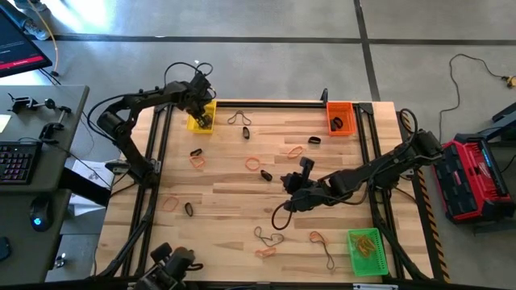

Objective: Sort rubber bands into baskets
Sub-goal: Put the purple rubber band into the yellow bin, then put the black rubber band into the orange bin

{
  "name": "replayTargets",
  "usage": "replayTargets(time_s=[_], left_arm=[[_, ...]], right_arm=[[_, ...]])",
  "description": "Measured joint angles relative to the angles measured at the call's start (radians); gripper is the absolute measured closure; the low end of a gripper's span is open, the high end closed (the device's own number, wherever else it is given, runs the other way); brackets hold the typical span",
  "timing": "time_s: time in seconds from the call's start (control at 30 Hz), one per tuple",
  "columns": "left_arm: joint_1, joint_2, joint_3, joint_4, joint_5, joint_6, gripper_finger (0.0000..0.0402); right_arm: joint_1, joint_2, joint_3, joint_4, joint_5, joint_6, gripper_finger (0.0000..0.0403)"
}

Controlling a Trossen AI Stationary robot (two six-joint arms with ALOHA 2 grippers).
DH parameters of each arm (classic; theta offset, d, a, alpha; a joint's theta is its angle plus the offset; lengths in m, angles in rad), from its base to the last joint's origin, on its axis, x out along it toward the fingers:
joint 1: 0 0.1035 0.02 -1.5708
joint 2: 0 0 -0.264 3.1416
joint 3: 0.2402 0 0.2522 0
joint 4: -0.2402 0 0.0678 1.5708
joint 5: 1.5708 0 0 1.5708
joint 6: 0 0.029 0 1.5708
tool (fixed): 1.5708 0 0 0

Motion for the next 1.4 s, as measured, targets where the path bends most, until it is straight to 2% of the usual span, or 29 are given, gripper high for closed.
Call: replayTargets(time_s=[0.13, 0.47, 0.6, 0.77, 1.0, 1.27, 1.4], left_arm=[[-0.019, 0.000, 0.000, 0.002, -0.003, 0.022, 0.0388], [-0.057, 0.000, 0.000, 0.004, -0.038, 0.067, 0.0329], [-0.061, -0.001, 0.000, 0.005, -0.086, 0.067, 0.0320], [-0.060, -0.001, 0.000, 0.005, -0.090, 0.067, 0.0319], [-0.091, -0.034, 0.000, -0.024, -0.090, 0.066, 0.0335], [-0.207, -0.153, 0.000, -0.038, -0.086, 0.021, 0.0392], [-0.268, -0.219, 0.000, -0.038, -0.051, -0.015, 0.0399]], right_arm=[[0.000, 0.000, 0.000, 0.000, -0.004, 0.000, 0.0403], [0.000, 0.000, 0.000, 0.000, -0.011, 0.000, 0.0403], [0.000, 0.000, 0.000, 0.000, -0.013, 0.000, 0.0403], [0.000, 0.000, 0.000, 0.000, -0.013, 0.000, 0.0403], [0.000, 0.000, 0.000, 0.000, -0.013, 0.000, 0.0403], [-0.002, 0.000, 0.000, 0.032, -0.026, 0.007, 0.0403], [-0.002, 0.000, 0.000, 0.069, -0.059, -0.014, 0.0403]])
